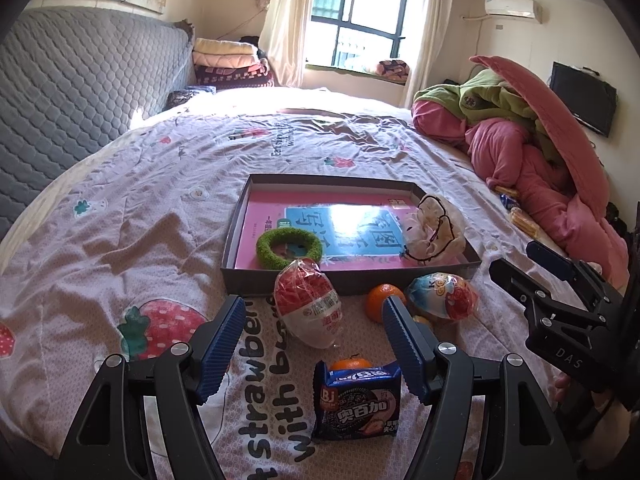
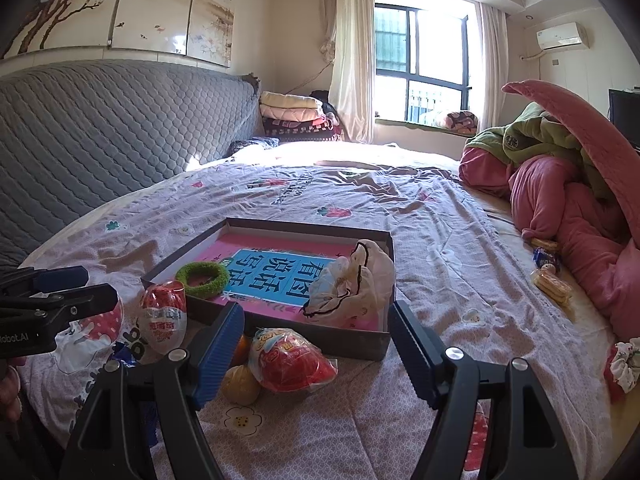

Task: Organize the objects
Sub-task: 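Move left tool toward blue snack packet while right tool approaches red candy bag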

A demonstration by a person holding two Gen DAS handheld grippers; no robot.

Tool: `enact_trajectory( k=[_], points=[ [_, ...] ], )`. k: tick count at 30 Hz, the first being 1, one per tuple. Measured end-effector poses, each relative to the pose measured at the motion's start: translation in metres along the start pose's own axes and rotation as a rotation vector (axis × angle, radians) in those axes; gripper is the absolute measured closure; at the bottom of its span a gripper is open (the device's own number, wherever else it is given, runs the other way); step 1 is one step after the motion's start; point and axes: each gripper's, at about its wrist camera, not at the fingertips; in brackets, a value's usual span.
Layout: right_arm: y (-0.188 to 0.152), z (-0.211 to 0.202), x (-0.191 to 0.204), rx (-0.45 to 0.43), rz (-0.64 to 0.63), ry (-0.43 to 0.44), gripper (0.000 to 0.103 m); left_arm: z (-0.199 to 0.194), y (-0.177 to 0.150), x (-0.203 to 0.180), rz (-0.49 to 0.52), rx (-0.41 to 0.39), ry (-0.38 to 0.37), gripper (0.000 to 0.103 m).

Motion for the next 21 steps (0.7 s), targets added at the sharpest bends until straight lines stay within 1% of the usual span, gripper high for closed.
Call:
enact_trajectory(
  k=[15,21],
  points=[
    [-0.006,-0.012,0.005,0.0,-0.02,0.013,0.029,-0.007,-0.016,-0.008,0.016,0.042,-0.001,0.031],
    [-0.008,-0.013,0.006,0.011,-0.025,0.017,0.029,-0.006,-0.021,-0.007,0.0,0.066,-0.01,0.031]
  ],
)
Point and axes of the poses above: each gripper's, at about its wrist camera, not at the fingertips, and z roughly the way its jaws point, x to its left, y to its top, and after that the axes turned 2 degrees about -y, right-handed
